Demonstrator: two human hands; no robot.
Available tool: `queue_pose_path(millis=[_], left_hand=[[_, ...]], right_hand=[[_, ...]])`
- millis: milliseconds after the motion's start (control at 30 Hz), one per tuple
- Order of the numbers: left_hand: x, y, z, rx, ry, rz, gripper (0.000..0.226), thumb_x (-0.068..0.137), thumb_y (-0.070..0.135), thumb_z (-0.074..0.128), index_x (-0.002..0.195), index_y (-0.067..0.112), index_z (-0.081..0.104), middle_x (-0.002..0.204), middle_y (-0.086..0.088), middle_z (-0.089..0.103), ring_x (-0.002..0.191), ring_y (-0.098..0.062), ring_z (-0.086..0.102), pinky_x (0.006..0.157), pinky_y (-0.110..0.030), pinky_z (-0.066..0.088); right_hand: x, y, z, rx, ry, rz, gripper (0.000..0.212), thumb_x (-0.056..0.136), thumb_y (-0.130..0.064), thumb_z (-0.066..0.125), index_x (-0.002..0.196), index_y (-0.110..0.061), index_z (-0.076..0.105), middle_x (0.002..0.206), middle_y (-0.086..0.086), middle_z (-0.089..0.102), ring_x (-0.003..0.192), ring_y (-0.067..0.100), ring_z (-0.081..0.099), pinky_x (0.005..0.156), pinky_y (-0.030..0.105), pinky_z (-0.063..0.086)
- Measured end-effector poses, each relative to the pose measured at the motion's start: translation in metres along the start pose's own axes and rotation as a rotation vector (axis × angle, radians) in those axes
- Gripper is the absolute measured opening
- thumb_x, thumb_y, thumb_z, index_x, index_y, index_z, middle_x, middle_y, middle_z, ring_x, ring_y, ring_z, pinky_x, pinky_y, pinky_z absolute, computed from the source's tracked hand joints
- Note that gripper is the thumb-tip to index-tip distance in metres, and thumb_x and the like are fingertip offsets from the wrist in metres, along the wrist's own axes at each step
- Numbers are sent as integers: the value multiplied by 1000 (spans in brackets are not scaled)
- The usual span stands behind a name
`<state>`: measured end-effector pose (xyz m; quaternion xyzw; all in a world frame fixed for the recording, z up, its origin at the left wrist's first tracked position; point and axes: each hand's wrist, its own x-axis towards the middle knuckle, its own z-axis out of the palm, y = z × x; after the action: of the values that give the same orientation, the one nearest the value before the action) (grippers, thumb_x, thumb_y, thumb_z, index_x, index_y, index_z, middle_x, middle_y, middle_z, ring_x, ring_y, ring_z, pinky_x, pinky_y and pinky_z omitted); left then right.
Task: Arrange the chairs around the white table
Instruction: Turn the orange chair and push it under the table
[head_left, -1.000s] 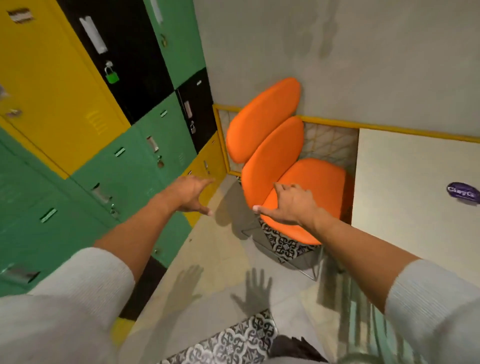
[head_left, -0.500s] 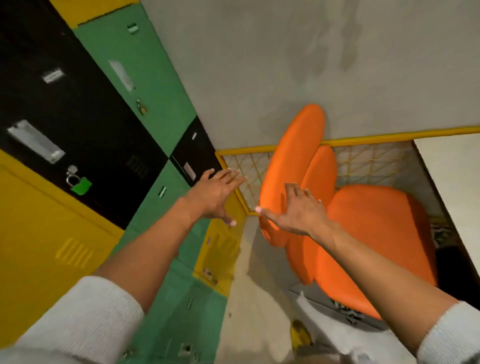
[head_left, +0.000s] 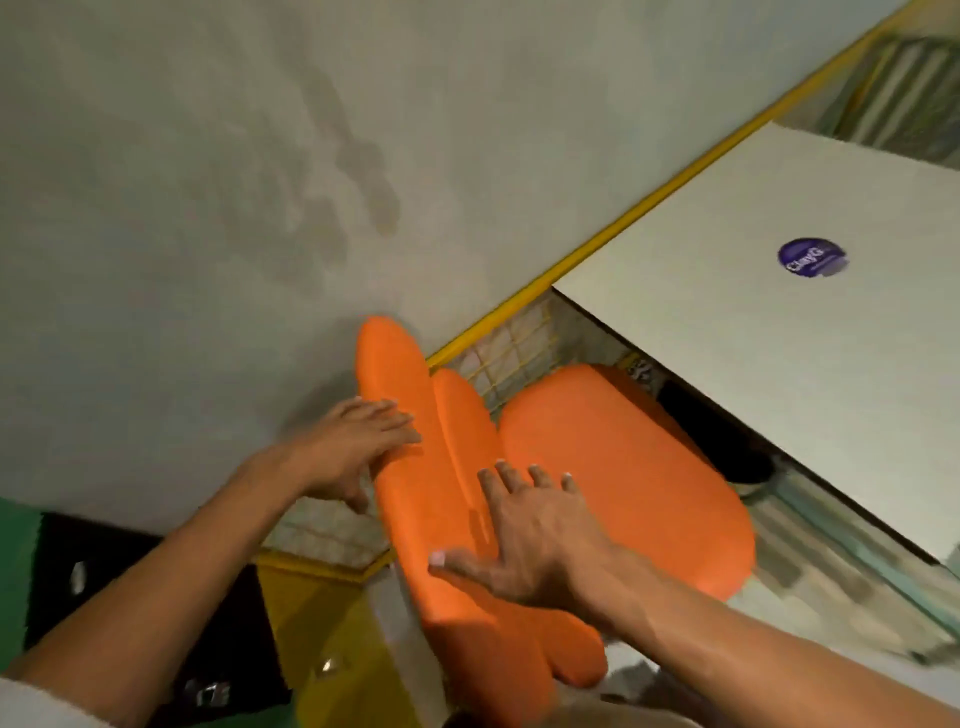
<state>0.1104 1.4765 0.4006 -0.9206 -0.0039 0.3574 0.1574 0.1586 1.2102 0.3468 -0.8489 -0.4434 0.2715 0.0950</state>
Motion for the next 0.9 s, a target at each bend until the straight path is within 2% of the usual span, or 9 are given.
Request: queue_pose_path(millis=[133, 300, 367, 467, 533, 633, 700, 800, 900], left_hand=[[68, -47, -19, 210, -97, 218, 112, 71, 57, 86, 166, 48, 27, 179, 15, 14, 166, -16, 8, 132, -52, 9], [126, -93, -12, 320, -125, 563, 106, 64, 59, 85, 158, 49, 37, 164, 16, 45, 151, -11, 43, 125, -39, 31], [140, -102, -6, 346, -87, 651, 106, 63, 65, 82, 158, 52, 35, 160, 14, 51, 146, -14, 50, 120, -37, 39], [150, -105, 3, 336, -11, 749, 107, 64, 87, 73, 157, 55, 34, 156, 14, 56, 140, -17, 58, 112, -36, 49], [151, -108, 8, 317, 51, 808, 109, 61, 101, 63, 157, 56, 35, 156, 17, 56, 138, -16, 59, 109, -35, 50], [156, -114, 18, 279, 169, 858, 114, 54, 113, 47, 154, 59, 38, 155, 22, 57, 135, -14, 61, 104, -36, 53], [156, -119, 29, 229, 255, 861, 116, 49, 118, 37, 149, 61, 44, 146, 24, 64, 126, -12, 66, 97, -36, 57], [153, -124, 44, 140, 394, 855, 114, 45, 121, 30, 139, 61, 56, 126, 24, 74, 109, -12, 73, 84, -34, 58], [145, -124, 54, 138, 464, 828, 116, 45, 121, 26, 138, 60, 60, 120, 21, 77, 106, -14, 74, 82, -32, 56]], right_hand=[[14, -21, 9, 74, -16, 154, 119, 84, -100, 36, 168, -17, 23, 174, 12, 28, 156, 45, 31, 126, 71, 22], [45, -72, 39, 173, 64, 466, 118, 84, -100, 37, 170, -21, 20, 177, 9, 25, 156, 41, 34, 124, 62, 32], [54, -92, 48, 244, 110, 627, 118, 83, -102, 34, 170, -22, 21, 176, 7, 27, 154, 39, 37, 121, 60, 37], [55, -115, 62, 245, 170, 818, 121, 79, -107, 25, 168, -25, 26, 172, 5, 37, 146, 37, 50, 112, 55, 49], [52, -132, 75, 187, 227, 910, 119, 77, -109, 18, 160, -26, 39, 160, 2, 52, 130, 34, 63, 97, 49, 56], [51, -157, 101, 87, 358, 992, 110, 76, -109, 10, 127, -27, 63, 117, 1, 73, 98, 31, 72, 79, 44, 55], [55, -169, 118, 27, 428, 1013, 101, 80, -107, 12, 109, -26, 65, 96, 2, 72, 87, 31, 70, 77, 44, 55], [60, -178, 133, -42, 549, 1043, 94, 84, -104, 22, 99, -22, 67, 81, 2, 69, 75, 30, 68, 71, 43, 53], [58, -178, 138, -91, 613, 1027, 86, 83, -104, 31, 83, -23, 61, 70, 0, 65, 63, 28, 64, 64, 39, 51]])
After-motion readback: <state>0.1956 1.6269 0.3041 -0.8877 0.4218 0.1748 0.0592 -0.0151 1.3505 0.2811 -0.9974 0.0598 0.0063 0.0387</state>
